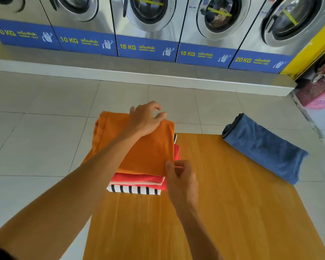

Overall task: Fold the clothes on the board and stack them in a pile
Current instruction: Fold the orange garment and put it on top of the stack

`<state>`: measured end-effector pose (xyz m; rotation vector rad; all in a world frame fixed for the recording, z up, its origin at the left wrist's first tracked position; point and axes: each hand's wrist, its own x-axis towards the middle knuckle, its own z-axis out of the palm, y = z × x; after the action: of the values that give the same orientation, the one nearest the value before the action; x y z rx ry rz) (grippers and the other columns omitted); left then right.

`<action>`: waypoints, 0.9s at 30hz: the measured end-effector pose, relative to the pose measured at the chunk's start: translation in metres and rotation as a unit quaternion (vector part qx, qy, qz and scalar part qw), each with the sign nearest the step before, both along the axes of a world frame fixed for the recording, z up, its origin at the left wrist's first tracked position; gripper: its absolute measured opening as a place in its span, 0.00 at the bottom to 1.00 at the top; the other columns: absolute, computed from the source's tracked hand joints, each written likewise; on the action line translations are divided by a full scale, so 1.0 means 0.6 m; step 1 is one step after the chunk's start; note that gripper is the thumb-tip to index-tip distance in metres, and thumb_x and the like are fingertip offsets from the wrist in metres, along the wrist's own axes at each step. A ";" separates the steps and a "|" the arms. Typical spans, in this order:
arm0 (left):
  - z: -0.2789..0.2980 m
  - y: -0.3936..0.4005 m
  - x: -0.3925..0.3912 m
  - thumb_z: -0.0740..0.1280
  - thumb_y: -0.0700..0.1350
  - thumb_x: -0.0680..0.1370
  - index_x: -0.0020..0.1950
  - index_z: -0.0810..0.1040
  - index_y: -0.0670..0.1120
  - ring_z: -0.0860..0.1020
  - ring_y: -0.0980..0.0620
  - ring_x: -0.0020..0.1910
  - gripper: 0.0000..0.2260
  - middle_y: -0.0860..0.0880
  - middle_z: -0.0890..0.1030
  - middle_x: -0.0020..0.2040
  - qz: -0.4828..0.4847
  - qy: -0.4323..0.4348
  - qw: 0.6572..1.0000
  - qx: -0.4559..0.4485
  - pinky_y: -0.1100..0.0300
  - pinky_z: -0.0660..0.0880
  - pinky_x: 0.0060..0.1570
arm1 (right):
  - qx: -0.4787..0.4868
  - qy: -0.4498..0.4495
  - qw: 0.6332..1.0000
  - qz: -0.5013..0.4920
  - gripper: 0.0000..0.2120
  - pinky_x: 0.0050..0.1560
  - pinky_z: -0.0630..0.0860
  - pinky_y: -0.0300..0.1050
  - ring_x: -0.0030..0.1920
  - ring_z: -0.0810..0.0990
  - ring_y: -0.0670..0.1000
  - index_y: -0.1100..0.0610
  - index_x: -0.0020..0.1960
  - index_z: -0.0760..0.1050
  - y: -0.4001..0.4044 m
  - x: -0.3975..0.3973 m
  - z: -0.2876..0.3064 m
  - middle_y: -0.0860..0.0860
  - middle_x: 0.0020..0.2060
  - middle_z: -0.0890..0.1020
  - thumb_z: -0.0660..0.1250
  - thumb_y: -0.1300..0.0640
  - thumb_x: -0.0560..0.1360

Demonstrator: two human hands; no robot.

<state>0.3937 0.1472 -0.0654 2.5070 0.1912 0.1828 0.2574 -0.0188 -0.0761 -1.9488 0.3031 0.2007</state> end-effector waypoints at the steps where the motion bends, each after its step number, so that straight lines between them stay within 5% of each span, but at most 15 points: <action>1: 0.000 0.015 -0.016 0.59 0.59 0.80 0.64 0.76 0.52 0.73 0.48 0.68 0.18 0.50 0.78 0.67 0.004 -0.018 0.999 0.048 0.38 0.58 0.72 | -0.014 -0.025 1.000 -0.010 0.09 0.42 0.82 0.48 0.47 0.84 0.49 0.52 0.54 0.76 -0.003 0.011 0.010 0.45 0.46 0.83 0.65 0.47 0.80; 3: -0.015 0.046 -0.068 0.52 0.59 0.82 0.71 0.71 0.53 0.62 0.45 0.76 0.21 0.48 0.68 0.75 0.003 -0.012 0.991 0.136 0.36 0.47 0.74 | -0.066 -0.089 0.994 -0.013 0.12 0.47 0.77 0.41 0.56 0.80 0.50 0.53 0.61 0.75 0.003 0.038 0.032 0.46 0.55 0.80 0.64 0.48 0.81; 6: -0.062 0.082 -0.154 0.40 0.64 0.81 0.80 0.52 0.56 0.45 0.45 0.80 0.29 0.48 0.50 0.81 -0.018 0.022 0.980 0.196 0.38 0.43 0.75 | -0.173 -0.204 0.959 0.097 0.18 0.67 0.71 0.52 0.71 0.71 0.52 0.51 0.71 0.71 0.052 0.077 0.049 0.50 0.71 0.74 0.57 0.49 0.84; 9: -0.088 0.106 -0.177 0.34 0.66 0.79 0.80 0.43 0.54 0.42 0.47 0.80 0.32 0.49 0.43 0.81 -0.046 -0.004 0.985 0.168 0.40 0.45 0.76 | -0.297 -0.257 0.876 0.282 0.23 0.79 0.52 0.59 0.81 0.52 0.54 0.50 0.78 0.62 0.118 0.094 0.021 0.51 0.80 0.59 0.49 0.48 0.84; 11: -0.097 0.120 -0.174 0.33 0.66 0.78 0.80 0.42 0.53 0.41 0.49 0.80 0.33 0.50 0.42 0.81 -0.026 -0.006 0.992 0.127 0.41 0.45 0.77 | -0.365 -0.261 0.826 0.342 0.26 0.79 0.48 0.63 0.82 0.49 0.54 0.50 0.80 0.57 0.132 0.100 -0.012 0.51 0.81 0.56 0.46 0.46 0.84; 14: -0.112 0.127 -0.174 0.33 0.69 0.76 0.80 0.38 0.54 0.43 0.49 0.80 0.35 0.51 0.42 0.81 0.061 0.034 0.997 0.028 0.41 0.46 0.76 | -0.403 -0.245 0.813 0.340 0.29 0.79 0.41 0.63 0.82 0.48 0.53 0.49 0.82 0.52 0.119 0.104 -0.038 0.51 0.82 0.54 0.43 0.41 0.83; 18: -0.107 0.118 -0.173 0.42 0.65 0.80 0.79 0.52 0.47 0.65 0.41 0.74 0.33 0.43 0.63 0.77 0.193 0.054 0.977 -0.072 0.40 0.65 0.70 | -0.441 -0.196 0.806 0.341 0.30 0.75 0.33 0.64 0.82 0.45 0.54 0.50 0.82 0.47 0.125 0.107 -0.018 0.51 0.82 0.50 0.43 0.41 0.84; 21: -0.095 0.130 -0.175 0.47 0.61 0.82 0.65 0.74 0.44 0.80 0.42 0.55 0.28 0.43 0.81 0.57 0.289 0.003 0.953 -0.094 0.45 0.77 0.57 | -0.426 -0.206 0.806 0.355 0.28 0.78 0.39 0.66 0.82 0.43 0.56 0.51 0.81 0.53 0.146 0.114 0.005 0.54 0.82 0.51 0.50 0.45 0.83; 23: -0.085 0.136 -0.173 0.51 0.59 0.82 0.56 0.80 0.44 0.80 0.48 0.46 0.25 0.46 0.83 0.49 0.294 -0.007 0.950 -0.104 0.52 0.77 0.52 | -0.393 -0.237 0.797 0.393 0.28 0.79 0.42 0.65 0.82 0.43 0.56 0.49 0.81 0.55 0.156 0.113 0.004 0.54 0.82 0.50 0.54 0.48 0.82; 27: -0.065 0.141 -0.153 0.57 0.60 0.81 0.58 0.78 0.45 0.77 0.49 0.47 0.21 0.48 0.80 0.50 0.322 0.012 0.935 -0.147 0.55 0.72 0.49 | -0.395 -0.233 0.779 0.427 0.27 0.78 0.45 0.66 0.82 0.44 0.56 0.46 0.81 0.53 0.160 0.108 -0.020 0.51 0.82 0.48 0.51 0.47 0.83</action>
<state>0.3022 0.2319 -0.1043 2.0678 0.9757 0.3559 0.3222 0.0772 -0.0884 -2.7616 -1.0247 0.1712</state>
